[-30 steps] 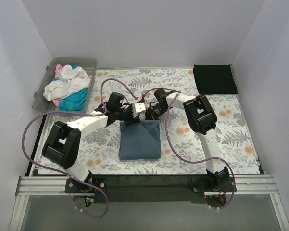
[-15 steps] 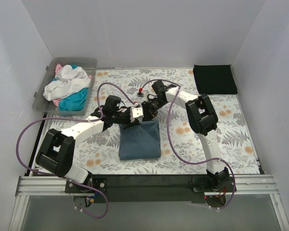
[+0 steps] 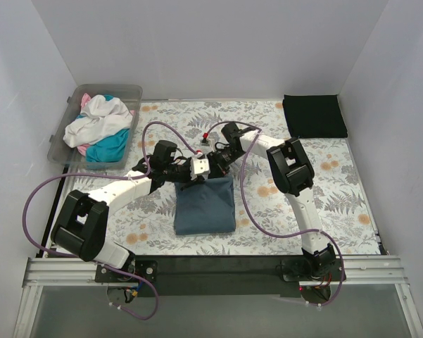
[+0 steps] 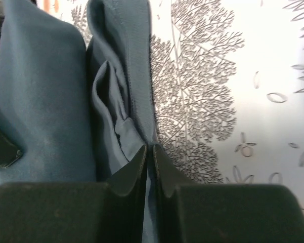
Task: Fold and stack the t-shirts
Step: Fold the tshirt
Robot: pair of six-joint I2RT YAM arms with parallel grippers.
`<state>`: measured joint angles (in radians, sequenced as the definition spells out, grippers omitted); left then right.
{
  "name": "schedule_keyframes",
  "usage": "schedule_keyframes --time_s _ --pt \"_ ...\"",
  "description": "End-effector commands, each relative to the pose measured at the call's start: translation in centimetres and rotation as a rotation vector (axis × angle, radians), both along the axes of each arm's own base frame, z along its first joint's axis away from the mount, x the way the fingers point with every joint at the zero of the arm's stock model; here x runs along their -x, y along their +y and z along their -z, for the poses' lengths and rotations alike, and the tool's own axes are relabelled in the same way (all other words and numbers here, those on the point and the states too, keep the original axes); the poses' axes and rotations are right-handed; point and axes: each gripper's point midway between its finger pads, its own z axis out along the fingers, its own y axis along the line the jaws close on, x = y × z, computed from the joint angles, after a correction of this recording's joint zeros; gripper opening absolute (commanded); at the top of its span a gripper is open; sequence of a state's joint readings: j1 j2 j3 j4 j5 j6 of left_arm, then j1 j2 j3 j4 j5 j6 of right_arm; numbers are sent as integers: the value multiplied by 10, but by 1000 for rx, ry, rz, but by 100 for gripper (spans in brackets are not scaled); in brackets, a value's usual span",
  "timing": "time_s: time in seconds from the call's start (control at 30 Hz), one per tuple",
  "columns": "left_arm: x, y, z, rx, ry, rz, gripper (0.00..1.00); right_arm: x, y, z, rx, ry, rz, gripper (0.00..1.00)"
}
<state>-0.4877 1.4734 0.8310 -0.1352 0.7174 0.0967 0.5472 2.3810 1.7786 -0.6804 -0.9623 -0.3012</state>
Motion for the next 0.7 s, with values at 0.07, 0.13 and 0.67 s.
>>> schedule_keyframes --time_s 0.07,0.13,0.67 --pt "-15 -4 -29 31 -106 -2 0 28 0 13 -18 69 -54 15" --pt "-23 -2 -33 34 -121 -24 0 35 0 17 -18 84 -65 15" --pt "-50 10 -10 2 -147 -83 0 26 -1 15 21 4 -67 14"
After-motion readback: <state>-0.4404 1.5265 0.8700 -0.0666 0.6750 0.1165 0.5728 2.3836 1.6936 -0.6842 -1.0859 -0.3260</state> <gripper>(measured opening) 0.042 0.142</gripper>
